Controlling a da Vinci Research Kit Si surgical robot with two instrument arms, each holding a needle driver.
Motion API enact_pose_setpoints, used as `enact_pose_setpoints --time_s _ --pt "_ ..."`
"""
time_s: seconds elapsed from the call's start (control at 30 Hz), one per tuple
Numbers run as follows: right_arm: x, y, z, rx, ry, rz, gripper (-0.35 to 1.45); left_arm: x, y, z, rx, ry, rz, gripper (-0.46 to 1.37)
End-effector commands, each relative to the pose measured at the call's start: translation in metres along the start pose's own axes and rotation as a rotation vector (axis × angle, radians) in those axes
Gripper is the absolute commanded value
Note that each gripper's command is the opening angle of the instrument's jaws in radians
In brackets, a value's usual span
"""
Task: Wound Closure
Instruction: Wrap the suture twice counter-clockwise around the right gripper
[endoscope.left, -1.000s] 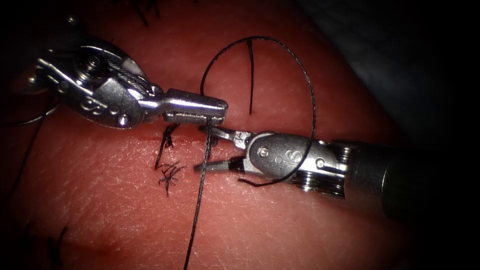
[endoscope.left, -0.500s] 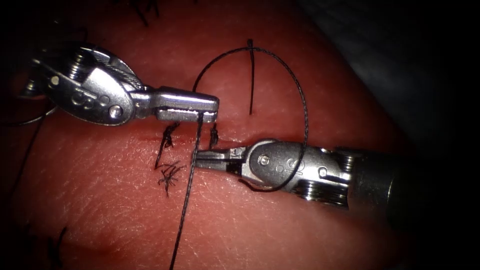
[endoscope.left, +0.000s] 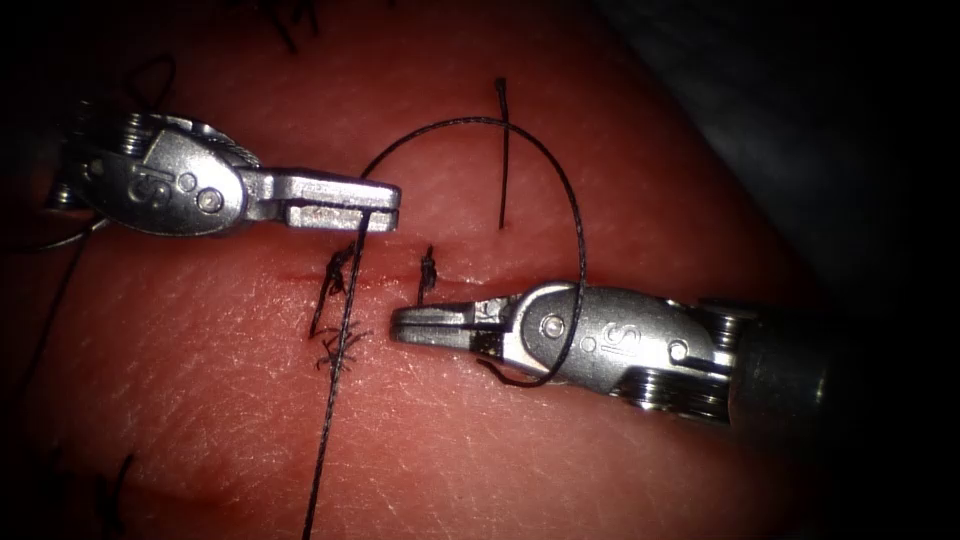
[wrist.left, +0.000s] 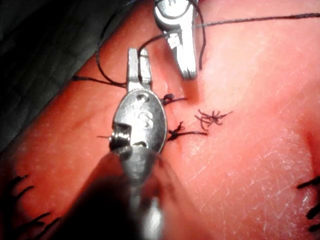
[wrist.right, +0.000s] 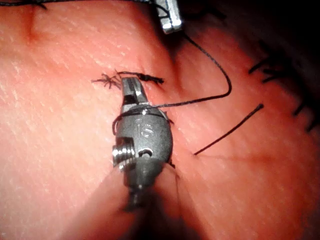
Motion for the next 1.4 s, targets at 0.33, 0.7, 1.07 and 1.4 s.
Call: enact_pose_setpoints --time_s 0.33,0.7,1.07,1.4 --pt "0.0013 0.001 -0.0011 0.013 0.111 -0.004 -0.35 -0.0039 0.0007 0.0002 -0.061 -0.01 -0.073 -0.35" --pt "0.0019 0.0016 -0.0012 0.0 0.245 0.025 -0.35 -0.0053 0.0016 0.0005 -0.112 -0.033 -0.063 -0.35" --pt "0.0023 0.0027 -0.0006 -0.048 0.302 0.067 -0.24 -0.0057 0.0039 0.0028 -0.194 -0.088 -0.03 -0.35" --pt "0.0028 0.0045 0.0002 -0.126 0.253 0.073 0.95 -0.004 0.0064 0.0043 -0.264 -0.122 -0.014 -0.35"
